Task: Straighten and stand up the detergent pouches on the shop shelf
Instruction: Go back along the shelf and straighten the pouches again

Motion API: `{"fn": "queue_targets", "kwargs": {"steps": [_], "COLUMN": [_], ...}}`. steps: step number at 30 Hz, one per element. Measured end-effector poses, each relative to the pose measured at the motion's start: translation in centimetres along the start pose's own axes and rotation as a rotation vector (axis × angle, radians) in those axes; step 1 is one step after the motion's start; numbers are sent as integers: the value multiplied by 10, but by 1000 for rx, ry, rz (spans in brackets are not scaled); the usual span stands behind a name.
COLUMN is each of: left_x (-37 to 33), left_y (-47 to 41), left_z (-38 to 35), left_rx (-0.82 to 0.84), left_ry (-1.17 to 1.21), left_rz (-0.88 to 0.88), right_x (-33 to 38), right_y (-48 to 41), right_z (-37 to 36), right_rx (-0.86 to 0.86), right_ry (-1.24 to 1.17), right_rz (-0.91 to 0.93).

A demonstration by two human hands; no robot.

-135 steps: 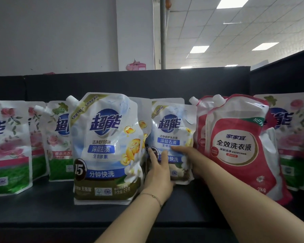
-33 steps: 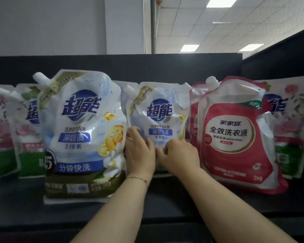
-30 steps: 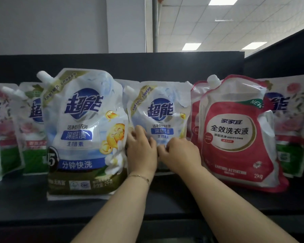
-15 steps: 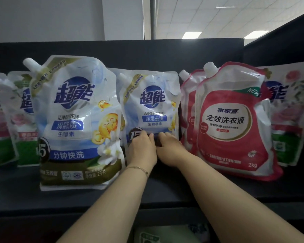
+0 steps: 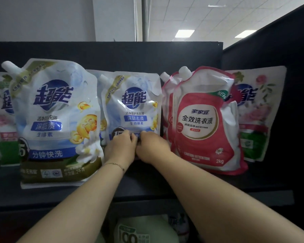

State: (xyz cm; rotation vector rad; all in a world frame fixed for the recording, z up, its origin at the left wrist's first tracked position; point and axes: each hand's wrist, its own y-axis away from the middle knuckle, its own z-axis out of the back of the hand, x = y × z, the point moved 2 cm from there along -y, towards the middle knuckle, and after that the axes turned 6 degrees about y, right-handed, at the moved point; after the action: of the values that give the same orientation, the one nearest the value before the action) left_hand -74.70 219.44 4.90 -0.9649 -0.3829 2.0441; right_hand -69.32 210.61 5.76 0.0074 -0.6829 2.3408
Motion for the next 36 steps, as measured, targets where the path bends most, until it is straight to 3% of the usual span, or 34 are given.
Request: {"fn": "queue_targets", "kwargs": {"steps": [2, 5, 11, 15, 19, 22, 28, 36], "left_x": [-11, -27, -32, -70, -120, -142, -145, -131], "left_y": [-1, -3, -2, 5, -3, -18, -28, -18], "left_z": [1, 4, 14, 2, -11, -15, -15, -4], "left_rx": [77, 178, 182, 147, 134, 160, 155, 16], "left_ry": [-122, -230, -28, 345, 731, 928, 1109, 1077], "left_rz": [45, 73, -36, -119, -41, 47, 164, 173], "right_x": [-2, -14, -58, -98, -138, -157, -178, -163], "right_y": [7, 25, 68, 90, 102, 104, 83, 55], "right_z": [16, 48, 79, 88, 98, 113, 127, 127], "right_rx": [58, 6, -303, -460, -554, -606, -186, -277], "right_ry": [96, 152, 352, 387, 375, 207, -508, -742], "right_rz": [36, 112, 456, 416, 312, 189, -86, -186]}}
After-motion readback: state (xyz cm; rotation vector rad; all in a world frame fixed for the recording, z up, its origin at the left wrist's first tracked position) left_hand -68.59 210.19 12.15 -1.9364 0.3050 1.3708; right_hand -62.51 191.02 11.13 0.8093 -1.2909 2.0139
